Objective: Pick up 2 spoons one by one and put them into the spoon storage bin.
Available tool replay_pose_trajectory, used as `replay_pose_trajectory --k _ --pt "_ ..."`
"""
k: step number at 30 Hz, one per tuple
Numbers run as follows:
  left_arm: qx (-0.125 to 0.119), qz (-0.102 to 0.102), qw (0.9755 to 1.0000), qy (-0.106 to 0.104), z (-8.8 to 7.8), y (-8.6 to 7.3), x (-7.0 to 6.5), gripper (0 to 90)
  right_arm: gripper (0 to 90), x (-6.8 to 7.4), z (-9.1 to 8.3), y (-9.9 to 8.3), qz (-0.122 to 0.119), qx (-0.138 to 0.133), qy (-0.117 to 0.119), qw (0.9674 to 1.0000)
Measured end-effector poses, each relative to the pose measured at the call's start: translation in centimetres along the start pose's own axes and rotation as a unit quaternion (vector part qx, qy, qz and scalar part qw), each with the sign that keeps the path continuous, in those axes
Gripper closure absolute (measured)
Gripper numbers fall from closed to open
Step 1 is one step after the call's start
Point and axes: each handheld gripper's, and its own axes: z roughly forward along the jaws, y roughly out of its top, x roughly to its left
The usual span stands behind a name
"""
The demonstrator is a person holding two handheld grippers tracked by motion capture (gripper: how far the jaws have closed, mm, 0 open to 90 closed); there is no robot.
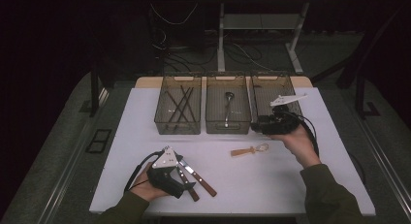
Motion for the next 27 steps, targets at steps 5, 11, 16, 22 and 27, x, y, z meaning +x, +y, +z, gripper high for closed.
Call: replay_pose_trajectory --k 5,11,16,22,27 --pt "0.002 -0.006 1.0 0.003 0.1 -0.1 0.0 0.0 45.2 -0.8 -0.7 -2.4 0.006 0.005 0.001 1.0" --pt "0.002 -0.009 0.9999 0.004 0.1 -0.2 0.1 0.0 44.4 -1.6 -0.6 -5.0 0.023 0.002 0.014 0.9996" --pt "0.004 -0.007 1.0 0.002 0.2 -0.1 0.0 0.0 44.9 -1.9 0.1 -6.0 0.024 0.011 0.024 0.9994" --pt "0.004 -0.006 1.0 -0.001 0.3 -0.2 0.0 0.0 48.2 -2.2 1.0 -6.6 0.017 0.034 0.028 0.9989" --pt "0.004 -0.004 1.0 -0.003 0.3 -0.2 0.0 0.0 50.9 -2.3 1.7 -6.9 0.007 0.051 0.029 0.9983"
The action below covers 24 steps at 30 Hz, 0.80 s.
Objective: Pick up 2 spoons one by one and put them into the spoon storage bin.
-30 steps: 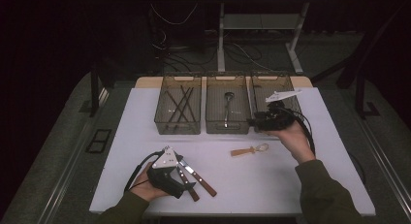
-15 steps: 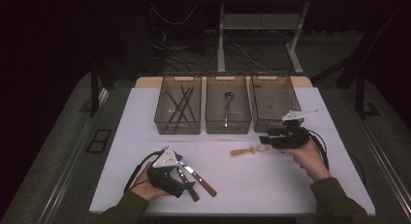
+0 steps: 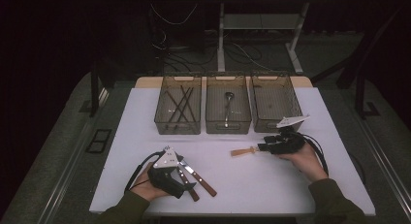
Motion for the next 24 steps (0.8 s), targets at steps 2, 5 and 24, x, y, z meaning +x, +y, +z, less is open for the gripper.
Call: replay_pose_trajectory --k 2,5,24 --pt "0.0 0.0 1.0 0.0 0.02 0.0 0.0 0.0 51.9 -0.12 0.35 -0.14 -0.002 0.005 0.002 1.0" --pt "0.001 0.001 1.0 0.0 0.03 0.0 -0.01 0.0 54.7 -0.06 0.84 -0.29 -0.011 0.015 0.005 0.9998" --pt "0.005 0.004 1.0 0.0 0.04 -0.01 -0.06 0.0 77.3 0.74 0.43 -0.91 -0.099 0.04 -0.007 0.9943"
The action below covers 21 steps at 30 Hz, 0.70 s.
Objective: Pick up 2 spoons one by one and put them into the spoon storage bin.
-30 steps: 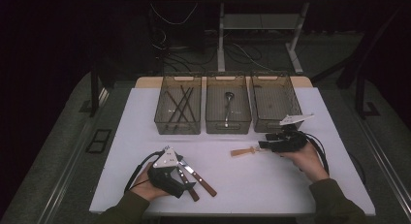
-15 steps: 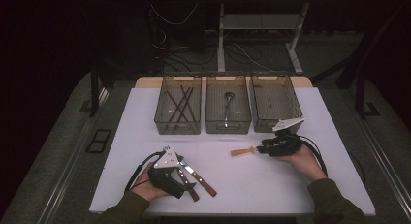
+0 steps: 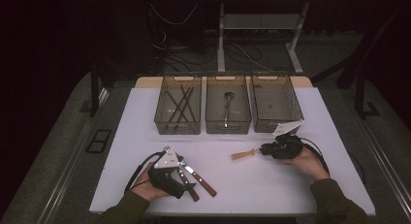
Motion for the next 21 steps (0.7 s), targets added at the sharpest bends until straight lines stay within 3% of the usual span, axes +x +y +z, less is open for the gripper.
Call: replay_pose_trajectory --k 9,16,21 --pt "-0.005 0.001 1.0 0.003 -0.03 -0.02 -0.02 0.0 82.2 0.03 -0.17 -0.17 -0.008 0.002 0.005 1.0" --pt "-0.01 -0.005 0.9999 0.007 -0.15 -0.05 0.06 0.0 83.4 -0.14 -0.36 -0.31 0.007 -0.001 0.015 0.9999" --pt "-0.009 -0.003 0.9999 0.007 -0.16 -0.05 0.06 0.0 83.5 -0.19 -0.76 -0.3 0.013 -0.007 0.007 0.9999"
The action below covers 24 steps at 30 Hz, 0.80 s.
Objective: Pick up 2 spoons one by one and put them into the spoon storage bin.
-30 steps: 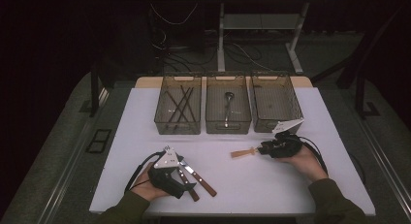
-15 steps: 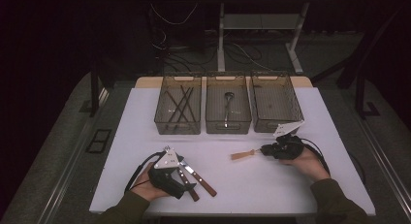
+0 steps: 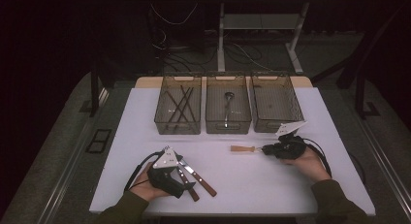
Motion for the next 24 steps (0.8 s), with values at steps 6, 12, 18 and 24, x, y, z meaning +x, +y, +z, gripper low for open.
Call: replay_pose_trajectory --k 6,12,18,24 --pt "-0.004 -0.002 1.0 -0.001 0.0 0.0 0.0 0.0 83.4 0.0 -1.0 0.3 0.016 -0.021 -0.015 0.9995" --pt "-0.007 -0.003 1.0 0.0 -0.1 0.1 0.0 0.0 83.4 0.3 -2.0 0.7 0.032 -0.037 -0.033 0.9983" --pt "-0.008 -0.005 1.0 -0.001 -0.1 0.0 0.0 0.0 83.4 0.6 -3.0 1.4 0.045 -0.055 -0.044 0.9965" --pt "-0.008 -0.006 1.0 0.0 -0.1 0.0 0.0 0.0 83.4 1.2 -4.0 2.5 0.06 -0.075 -0.061 0.9935"
